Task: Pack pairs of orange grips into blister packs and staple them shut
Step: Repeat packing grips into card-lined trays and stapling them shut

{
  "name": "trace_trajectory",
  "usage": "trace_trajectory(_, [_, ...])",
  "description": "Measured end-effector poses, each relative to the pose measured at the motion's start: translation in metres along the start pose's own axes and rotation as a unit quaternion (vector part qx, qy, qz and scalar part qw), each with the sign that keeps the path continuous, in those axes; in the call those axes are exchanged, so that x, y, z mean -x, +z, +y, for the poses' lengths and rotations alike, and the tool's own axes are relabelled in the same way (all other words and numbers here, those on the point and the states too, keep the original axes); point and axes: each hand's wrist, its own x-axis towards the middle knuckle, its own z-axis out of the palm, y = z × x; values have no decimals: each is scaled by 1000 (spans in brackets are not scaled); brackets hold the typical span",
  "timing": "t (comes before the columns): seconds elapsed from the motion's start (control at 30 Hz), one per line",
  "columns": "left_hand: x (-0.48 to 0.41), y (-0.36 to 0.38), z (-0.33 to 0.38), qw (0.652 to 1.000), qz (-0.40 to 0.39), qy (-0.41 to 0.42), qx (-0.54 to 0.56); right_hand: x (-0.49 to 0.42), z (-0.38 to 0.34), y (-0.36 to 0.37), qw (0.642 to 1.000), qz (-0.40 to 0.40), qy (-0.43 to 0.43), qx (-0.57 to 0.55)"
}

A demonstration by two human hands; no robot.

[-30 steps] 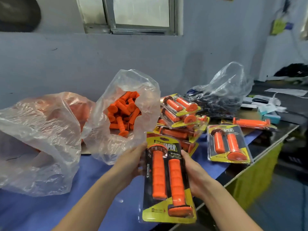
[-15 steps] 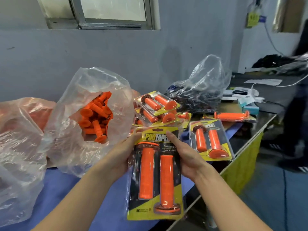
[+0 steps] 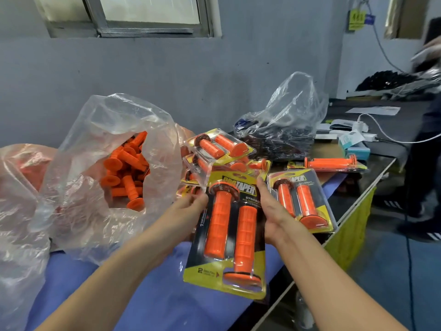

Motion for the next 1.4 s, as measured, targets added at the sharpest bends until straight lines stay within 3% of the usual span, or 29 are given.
trace_trajectory(0.07, [7, 2, -1, 998, -1, 23, -53, -1, -13, 3, 1000, -5, -20, 1])
trace_trajectory(0.13, [8, 3, 9, 998, 29, 55, -6, -3, -25, 11, 999, -6, -53, -2])
trace_trajectory(0.27, [-8, 4, 33, 988, 70, 0, 138, -8, -47, 26, 995, 29, -95, 20])
trace_trajectory(0.4, [-23, 8, 46, 972, 55, -48, 222, -9, -75, 40, 993, 10, -106, 41])
trace_trajectory(0.6, [-67, 0, 67, 955, 100, -35, 278, -14, -85, 36, 980, -32, -116, 157])
trace_trajectory(0.7, [-86, -4, 80, 939, 113, -65, 317, -20, -78, 34, 967, 16, -140, 210])
trace_trajectory(0.87, [-79, -1, 68, 943, 3, -99, 316, -37, -83, 37, 968, 95, -163, 165])
trace_trajectory(0.97, [-73, -4, 52, 923, -48, -132, 358, -46, -88, 40, 970, 109, -146, 162])
trace_trajectory(1.27, [-93, -4, 43, 888, 20, -153, 434, -45, -81, 53, 996, 37, -82, -27])
trace_trajectory(1.4, [-98, 1, 39, 865, 33, -140, 480, -44, -81, 64, 997, 33, -54, -37])
